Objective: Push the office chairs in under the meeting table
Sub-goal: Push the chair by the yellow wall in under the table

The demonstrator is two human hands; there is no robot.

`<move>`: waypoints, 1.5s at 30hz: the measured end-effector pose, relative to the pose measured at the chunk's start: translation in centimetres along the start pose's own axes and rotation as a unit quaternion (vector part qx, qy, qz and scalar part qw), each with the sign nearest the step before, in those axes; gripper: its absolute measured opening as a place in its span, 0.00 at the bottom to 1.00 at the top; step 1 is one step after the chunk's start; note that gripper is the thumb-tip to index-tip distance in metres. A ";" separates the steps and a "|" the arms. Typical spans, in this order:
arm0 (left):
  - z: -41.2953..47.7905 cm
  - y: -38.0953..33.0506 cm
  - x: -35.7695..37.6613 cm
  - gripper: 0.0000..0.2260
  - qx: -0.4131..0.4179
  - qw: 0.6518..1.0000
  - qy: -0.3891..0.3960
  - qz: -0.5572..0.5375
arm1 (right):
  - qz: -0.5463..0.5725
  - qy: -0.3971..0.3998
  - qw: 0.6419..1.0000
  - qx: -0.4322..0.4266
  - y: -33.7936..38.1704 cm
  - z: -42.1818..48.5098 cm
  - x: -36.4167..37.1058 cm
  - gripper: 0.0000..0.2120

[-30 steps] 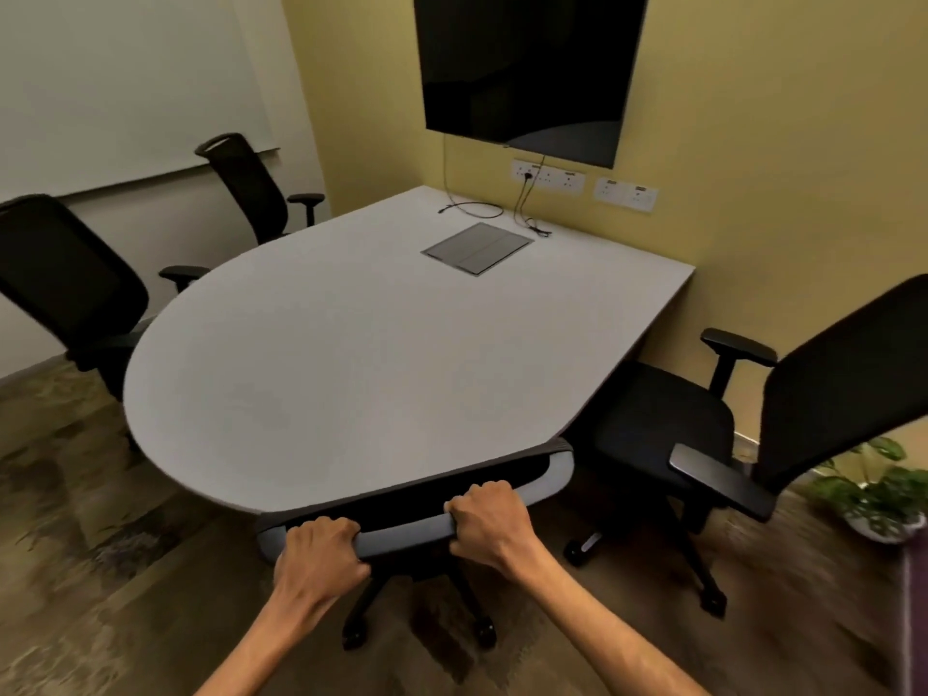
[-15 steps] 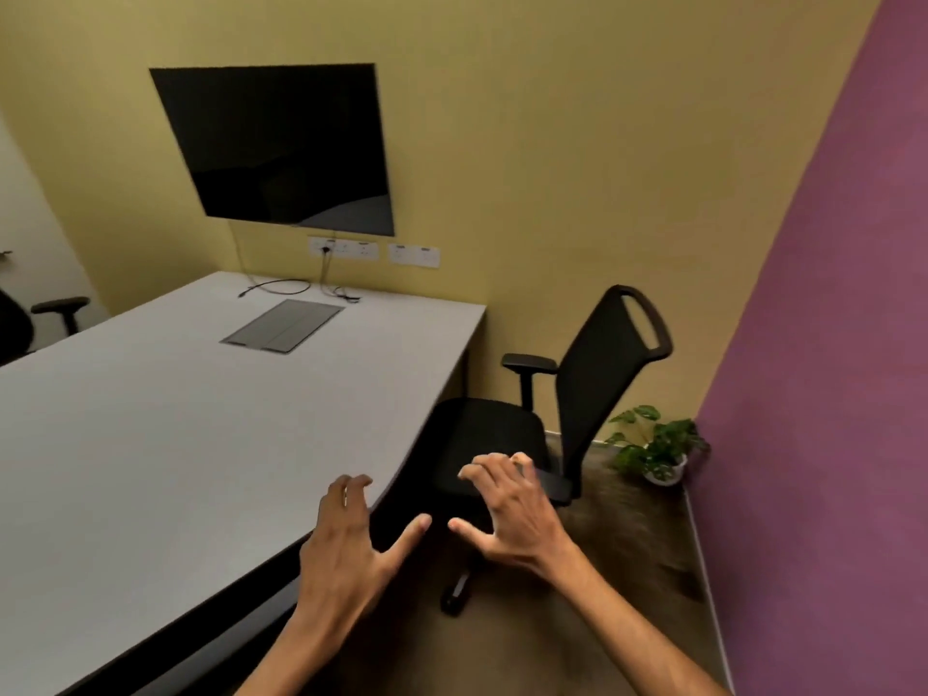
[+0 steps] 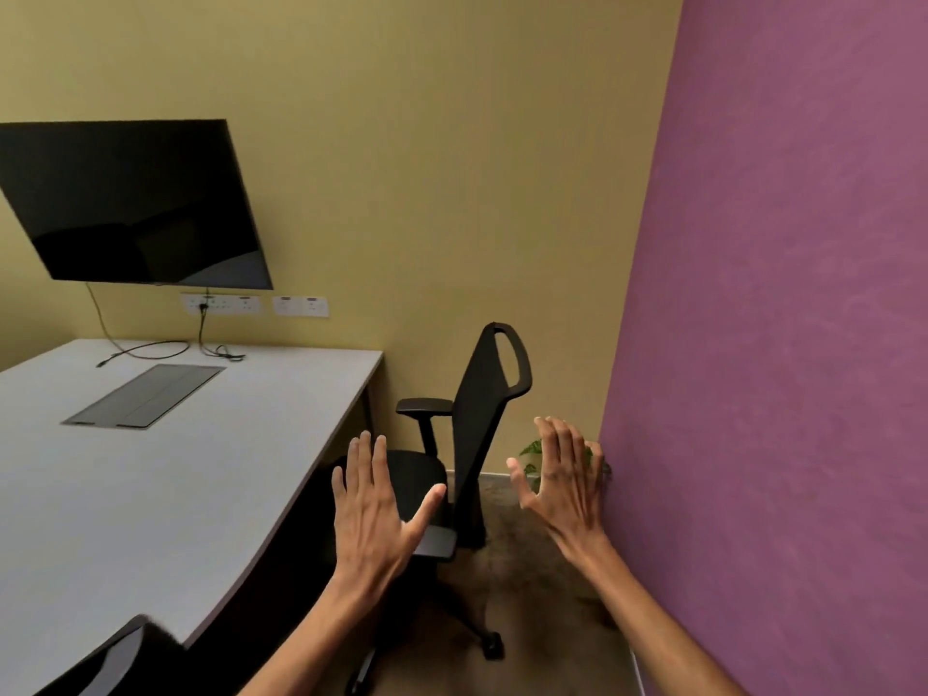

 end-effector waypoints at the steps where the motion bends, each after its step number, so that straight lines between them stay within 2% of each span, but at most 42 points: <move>1: 0.7 -0.2 0.1 0.46 0.004 1.000 -0.005 -0.002 | 0.003 -0.001 1.000 0.008 -0.3 0.4 -0.2 0.33; 5: 4.4 -2.7 1.2 0.46 0.027 0.999 -0.021 -0.001 | -0.009 -0.013 1.000 0.018 -3.1 2.6 -0.8 0.33; 8: 8.8 -6.3 6.1 0.46 0.038 0.999 -0.005 -0.010 | -0.027 -0.014 0.999 0.037 -8.8 5.5 0.8 0.32; 14: 16.3 -8.5 12.3 0.46 0.032 0.999 0.008 -0.025 | -0.052 0.017 0.997 0.051 -14.3 11.6 4.3 0.33; 22: 26.4 -11.4 17.9 0.47 0.056 0.998 0.017 0.009 | -0.059 0.010 0.997 0.046 -17.1 21.7 7.2 0.31; 26: 29.7 -12.3 23.2 0.47 0.044 0.995 0.075 0.042 | -0.044 0.026 0.998 0.045 -19.1 25.3 11.1 0.31; 30: 32.5 -14.5 27.4 0.40 0.040 0.984 0.170 0.032 | -0.039 0.040 0.997 0.051 -20.3 28.9 13.4 0.31; 33: 33.1 -14.7 30.5 0.26 0.028 0.979 0.202 0.018 | -0.044 0.053 0.997 0.029 -21.5 31.1 15.8 0.30; 35: 32.6 -14.0 31.8 0.23 0.041 0.977 0.208 0.036 | -0.047 0.068 0.997 0.012 -22.3 32.0 17.0 0.30; 37: 31.8 -13.1 31.9 0.25 0.083 0.971 0.218 0.055 | -0.047 0.066 0.997 0.002 -22.8 32.6 17.5 0.30; 40: 32.3 -11.5 31.6 0.27 0.104 0.976 0.186 0.052 | -0.027 0.098 0.994 -0.041 -22.6 36.5 20.1 0.29; 43: 30.8 -9.1 30.1 0.25 0.153 0.971 0.172 0.062 | -0.003 0.119 0.989 -0.084 -20.9 37.3 22.0 0.30; 45: 29.7 -8.0 29.1 0.22 0.217 0.961 0.160 0.062 | 0.003 0.122 0.987 -0.105 -20.8 36.9 22.7 0.29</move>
Point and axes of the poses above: each hand's wrist, its own z-axis towards the middle knuckle, its own x-axis out of the palm, y = z × x, the point moved 2 cm from there along z, towards the middle knuckle, and after that the axes turned 5 degrees about y, right-handed, at the moved point
